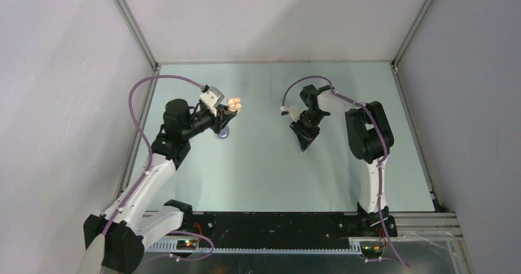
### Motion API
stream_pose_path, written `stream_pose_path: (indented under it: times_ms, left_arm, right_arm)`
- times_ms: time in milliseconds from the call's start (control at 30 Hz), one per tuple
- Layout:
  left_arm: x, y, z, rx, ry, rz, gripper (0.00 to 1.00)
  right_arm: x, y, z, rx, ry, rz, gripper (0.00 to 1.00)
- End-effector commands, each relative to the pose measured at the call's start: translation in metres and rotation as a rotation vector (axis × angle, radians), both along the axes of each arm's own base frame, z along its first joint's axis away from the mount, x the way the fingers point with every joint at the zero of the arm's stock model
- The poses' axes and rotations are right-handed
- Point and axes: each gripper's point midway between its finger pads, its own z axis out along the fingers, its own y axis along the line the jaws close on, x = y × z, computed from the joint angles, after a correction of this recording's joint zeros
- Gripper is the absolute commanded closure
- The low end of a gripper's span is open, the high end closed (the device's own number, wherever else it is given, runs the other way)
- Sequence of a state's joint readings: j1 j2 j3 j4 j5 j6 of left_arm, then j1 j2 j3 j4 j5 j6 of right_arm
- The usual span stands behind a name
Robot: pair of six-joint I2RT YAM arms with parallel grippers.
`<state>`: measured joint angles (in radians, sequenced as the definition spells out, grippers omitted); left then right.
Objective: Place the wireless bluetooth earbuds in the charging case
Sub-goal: Pick up the earbud from the center of the board, then place the earbud in the charging case.
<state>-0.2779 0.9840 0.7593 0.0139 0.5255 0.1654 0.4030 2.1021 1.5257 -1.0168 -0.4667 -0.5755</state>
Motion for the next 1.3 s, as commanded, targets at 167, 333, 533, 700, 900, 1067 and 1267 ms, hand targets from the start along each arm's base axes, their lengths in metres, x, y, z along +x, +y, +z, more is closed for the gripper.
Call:
stream_pose_path:
  times_ms: [167, 333, 533, 700, 900, 1067, 1267]
  left_arm:
    - [0.007, -0.003, 0.016, -0.047, -0.05, -0.001, 1.0]
    - [0.012, -0.008, 0.014, -0.065, -0.029, -0.019, 1.0]
    - [0.026, -0.015, 0.017, -0.122, -0.021, -0.008, 1.0]
    - [0.034, -0.027, 0.036, -0.143, -0.105, -0.016, 1.0]
    - [0.029, -0.052, 0.056, -0.176, -0.189, -0.089, 1.0]
    - [0.03, -0.068, 0.064, -0.211, -0.204, -0.108, 1.0]
    - [0.029, -0.079, 0.075, -0.254, -0.22, -0.14, 1.0]
  right_arm:
    - [0.011, 0.013, 0.015, -0.008, -0.149, 0.064, 0.87]
    - [0.028, 0.016, 0.06, 0.013, -0.304, 0.087, 0.94]
    - [0.061, 0.019, 0.181, 0.055, -0.725, 0.102, 1.0]
    - [0.069, 0.044, 0.296, 0.073, -1.136, 0.091, 1.0]
    - [0.057, 0.086, 0.37, 0.147, -1.437, 0.165, 1.0]
    - [0.059, 0.102, 0.388, 0.148, -1.549, 0.256, 1.0]
    - [0.057, 0.116, 0.389, 0.161, -1.585, 0.297, 1.0]
